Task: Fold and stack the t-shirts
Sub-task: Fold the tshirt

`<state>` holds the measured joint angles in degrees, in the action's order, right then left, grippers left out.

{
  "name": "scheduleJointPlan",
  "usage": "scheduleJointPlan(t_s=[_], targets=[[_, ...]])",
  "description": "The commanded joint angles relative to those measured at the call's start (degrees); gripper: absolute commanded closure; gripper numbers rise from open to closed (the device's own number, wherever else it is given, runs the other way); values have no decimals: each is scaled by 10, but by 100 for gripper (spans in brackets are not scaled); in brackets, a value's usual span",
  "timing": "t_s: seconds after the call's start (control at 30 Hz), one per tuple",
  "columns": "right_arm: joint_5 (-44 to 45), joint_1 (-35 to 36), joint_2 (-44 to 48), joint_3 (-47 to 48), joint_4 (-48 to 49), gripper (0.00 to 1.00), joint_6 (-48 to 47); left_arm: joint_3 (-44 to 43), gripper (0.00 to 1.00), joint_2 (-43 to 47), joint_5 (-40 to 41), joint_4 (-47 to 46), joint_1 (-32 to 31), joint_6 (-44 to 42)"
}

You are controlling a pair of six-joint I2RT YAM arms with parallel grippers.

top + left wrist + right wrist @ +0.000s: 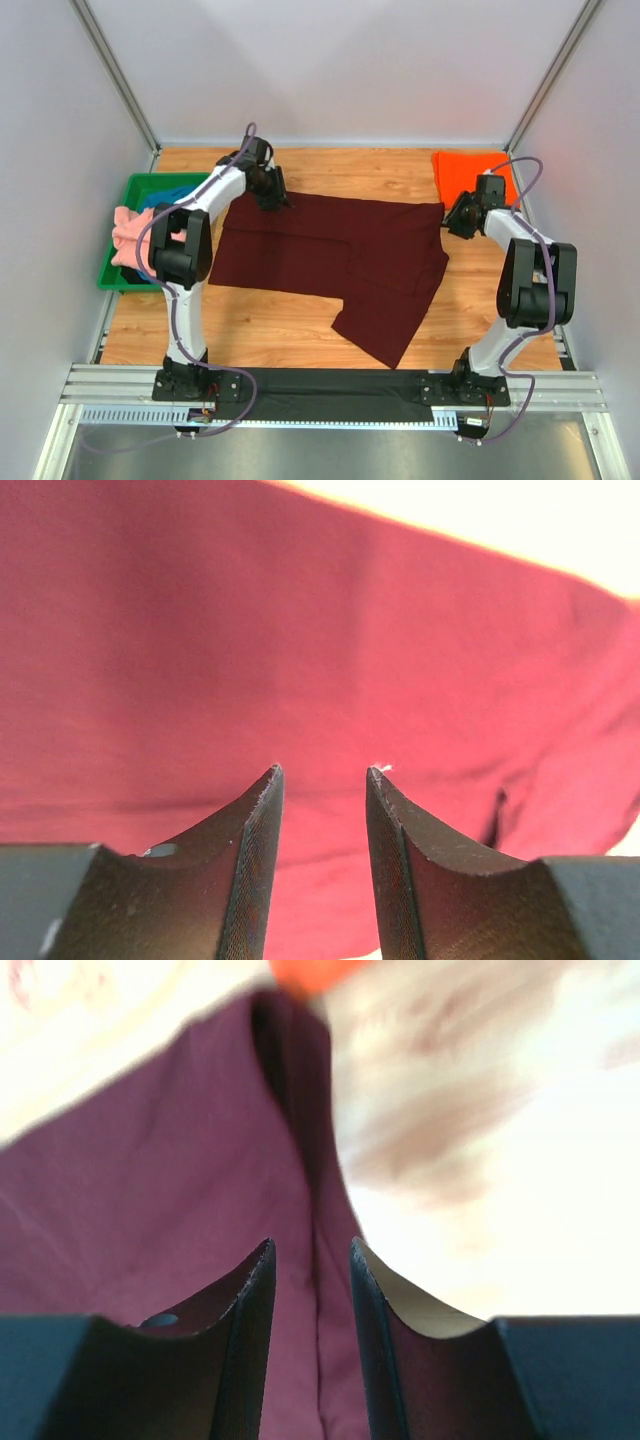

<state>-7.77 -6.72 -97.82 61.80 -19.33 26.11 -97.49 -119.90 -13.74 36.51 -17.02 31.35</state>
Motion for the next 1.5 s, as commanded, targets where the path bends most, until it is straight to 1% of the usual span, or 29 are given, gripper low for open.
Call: scheduleJointPlan(t_s=[0.0, 0.03, 0.13, 0.37, 0.5, 0.53, 0.6, 0.63, 0.67, 0.77, 0.97, 1.1, 1.13, 1.2, 1.23, 1.33, 1.37, 1.43, 1.47], targets=[[-69, -18, -27, 43, 73, 63, -30, -48, 54, -26, 4, -14, 15, -24], [-93, -19, -45, 48, 79, 62, -35, -58, 54, -34, 12, -9, 24, -27], [-125, -19, -79, 69, 100, 62, -33, -89, 54, -66, 23, -4, 41, -31], [-97, -20, -148, 132, 83, 62, -34, -156, 53, -140, 34, 27, 69, -23], [-114, -29, -183, 158, 83, 63, -25, -160, 53, -158, 42, 28, 76, -23], [-100, -30, -187, 165, 76, 65, -23, -159, 53, -159, 48, 28, 77, -22], [-100, -34, -205, 188, 62, 69, -19, -158, 53, -162, 51, 26, 80, -23], [-98, -35, -212, 197, 55, 77, -18, -158, 53, -164, 52, 25, 82, -22], [-101, -36, -219, 215, 45, 84, -17, -158, 53, -166, 53, 23, 83, -21], [-86, -42, -230, 227, 20, 99, -11, -157, 53, -170, 45, 16, 85, -18], [-73, -58, -227, 215, 21, 100, 2, -154, 53, -169, 36, 7, 85, -8], [-64, -60, -222, 227, 12, 100, 3, -170, 52, -166, 28, 15, 88, 1], [-58, -60, -221, 238, 5, 98, 2, -175, 52, -164, 17, 20, 90, 3], [-52, -60, -208, 247, -22, 91, 6, -189, 52, -151, -1, 22, 92, 5], [-47, -60, -200, 251, -32, 78, 10, -192, 52, -143, -20, 28, 92, 6], [-35, -51, -156, 254, -91, 61, 8, -194, 49, -96, -37, 30, 92, 7], [-22, -44, -144, 259, -138, 59, 3, -190, 49, -70, -39, 36, 92, 11], [25, -7, -107, 261, -192, 57, -15, -171, 48, -42, -43, 50, 91, 13], [39, 8, -92, 248, -244, 57, -18, -161, 48, -12, -38, 58, 90, 14]])
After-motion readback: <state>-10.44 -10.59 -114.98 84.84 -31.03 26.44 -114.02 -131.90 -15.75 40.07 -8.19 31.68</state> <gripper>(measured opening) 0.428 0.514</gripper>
